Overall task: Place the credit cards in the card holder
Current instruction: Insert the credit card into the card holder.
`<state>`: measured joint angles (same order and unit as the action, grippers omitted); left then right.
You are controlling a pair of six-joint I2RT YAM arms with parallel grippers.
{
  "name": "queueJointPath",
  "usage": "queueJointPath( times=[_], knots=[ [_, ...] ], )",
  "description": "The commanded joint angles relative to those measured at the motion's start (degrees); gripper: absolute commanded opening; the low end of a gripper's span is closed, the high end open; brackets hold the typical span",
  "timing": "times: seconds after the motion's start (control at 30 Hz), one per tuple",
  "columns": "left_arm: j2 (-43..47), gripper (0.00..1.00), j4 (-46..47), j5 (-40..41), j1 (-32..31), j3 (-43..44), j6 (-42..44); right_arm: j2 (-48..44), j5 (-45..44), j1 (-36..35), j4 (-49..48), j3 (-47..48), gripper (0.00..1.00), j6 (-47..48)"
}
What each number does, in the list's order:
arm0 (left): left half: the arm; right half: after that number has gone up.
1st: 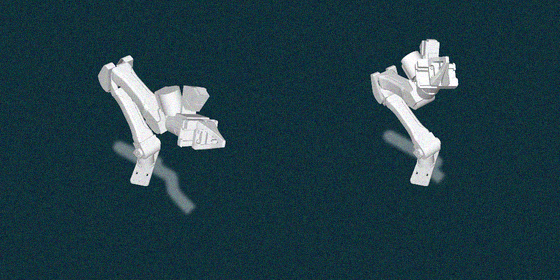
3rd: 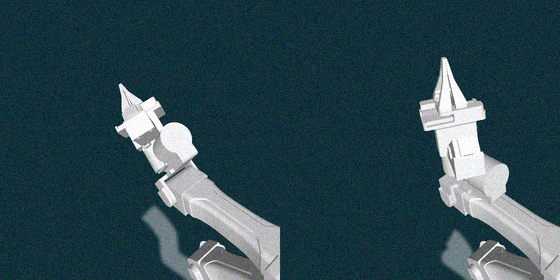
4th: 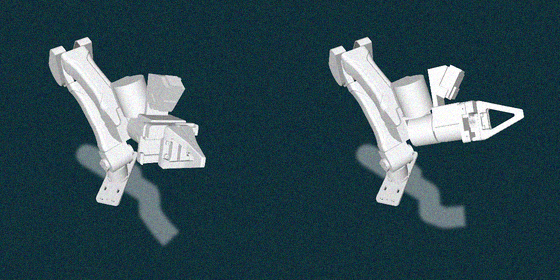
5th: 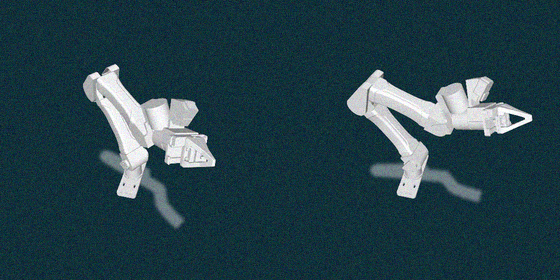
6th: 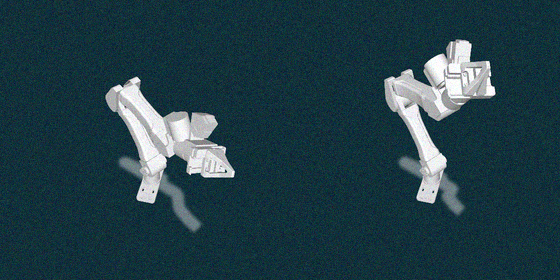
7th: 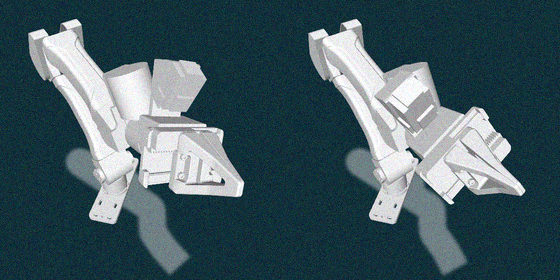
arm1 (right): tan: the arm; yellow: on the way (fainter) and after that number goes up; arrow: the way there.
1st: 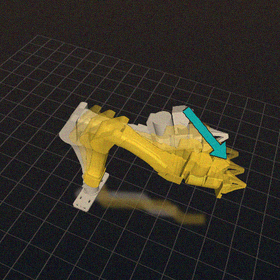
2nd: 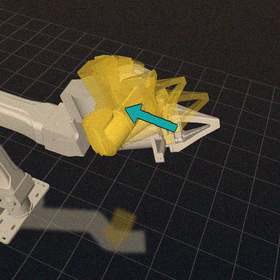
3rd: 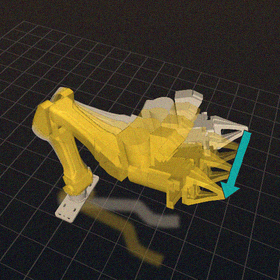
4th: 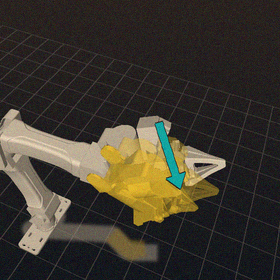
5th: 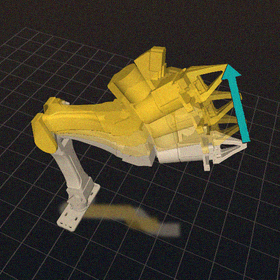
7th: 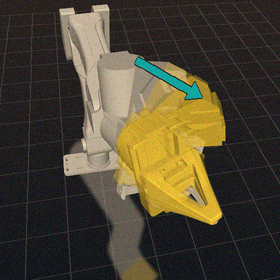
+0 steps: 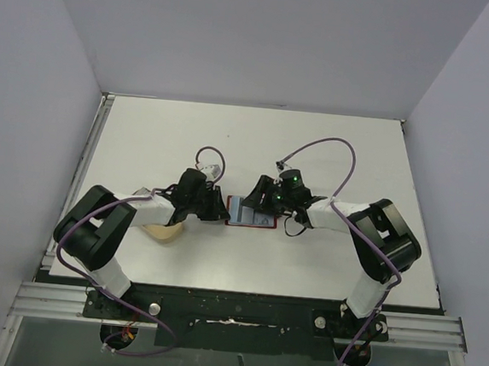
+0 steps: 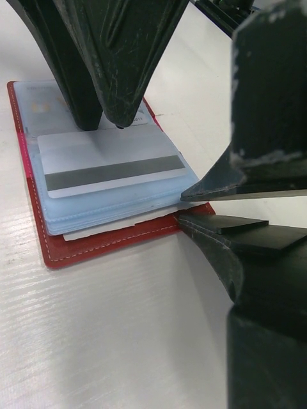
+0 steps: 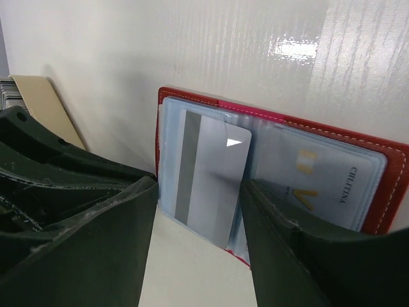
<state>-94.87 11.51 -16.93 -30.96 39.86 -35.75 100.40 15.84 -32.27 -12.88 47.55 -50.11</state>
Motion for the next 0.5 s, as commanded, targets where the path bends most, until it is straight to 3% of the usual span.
queueJointPath(
  times=[0.0, 0.47],
  knots=[
    [1.6, 0.14, 4.5, -1.6, 0.5, -1.1, 0.3, 0.1, 2.3, 0.1, -4.1, -0.3, 0.54, -0.4],
    [0.8, 0.16, 3.2, -1.6, 0.6, -0.2, 1.0, 1.9, 5.9, 0.9, -6.0, 0.6, 0.47, 5.0]
  ],
)
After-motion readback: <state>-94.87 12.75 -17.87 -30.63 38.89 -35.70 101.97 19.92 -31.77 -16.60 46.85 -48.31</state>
